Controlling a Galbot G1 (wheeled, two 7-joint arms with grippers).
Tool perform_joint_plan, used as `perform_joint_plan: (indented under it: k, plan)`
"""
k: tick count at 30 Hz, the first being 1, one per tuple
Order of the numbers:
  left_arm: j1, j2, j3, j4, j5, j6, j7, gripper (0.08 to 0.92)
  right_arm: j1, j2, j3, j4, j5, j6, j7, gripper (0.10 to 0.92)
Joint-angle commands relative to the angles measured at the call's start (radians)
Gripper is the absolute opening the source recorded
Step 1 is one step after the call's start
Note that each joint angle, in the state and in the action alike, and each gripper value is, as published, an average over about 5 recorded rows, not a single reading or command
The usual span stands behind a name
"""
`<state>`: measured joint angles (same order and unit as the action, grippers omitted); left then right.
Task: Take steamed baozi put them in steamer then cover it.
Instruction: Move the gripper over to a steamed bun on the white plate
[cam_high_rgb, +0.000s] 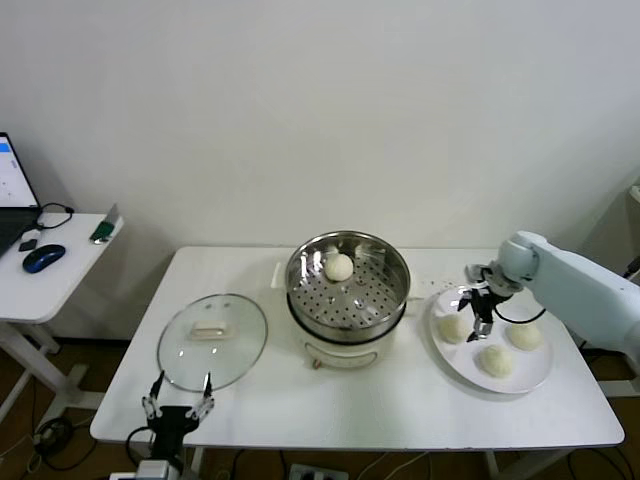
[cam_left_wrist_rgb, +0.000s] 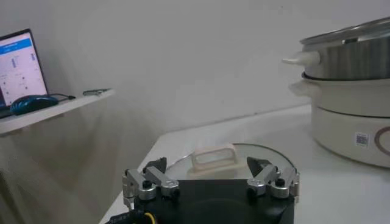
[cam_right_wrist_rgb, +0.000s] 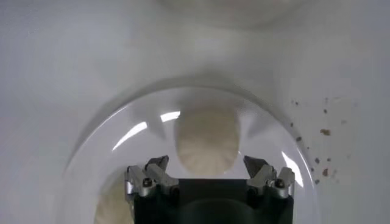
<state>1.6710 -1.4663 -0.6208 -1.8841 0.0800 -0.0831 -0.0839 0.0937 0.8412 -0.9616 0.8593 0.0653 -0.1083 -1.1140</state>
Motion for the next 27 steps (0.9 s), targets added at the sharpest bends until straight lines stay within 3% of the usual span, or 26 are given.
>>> perform_joint_plan:
  k: [1, 9, 17, 27]
  plan:
    - [0.002, -0.001, 0.001, 0.002, 0.002, -0.002, 0.0, 0.823, -0.049, 0.05, 0.044, -0.07, -0.026, 0.008, 0.002, 0.823]
    - [0.006, -0.002, 0.0, 0.007, 0.004, -0.006, 0.0, 0.823, -0.046, 0.067, 0.042, -0.1, -0.042, 0.028, -0.01, 0.82]
    - [0.006, -0.003, 0.0, 0.003, 0.006, -0.006, 0.001, 0.823, -0.032, 0.081, 0.029, -0.111, -0.033, 0.038, -0.018, 0.724]
    - [0.012, -0.006, -0.002, -0.011, 0.005, -0.006, -0.002, 0.823, 0.043, 0.057, -0.03, -0.079, 0.031, 0.041, -0.021, 0.68]
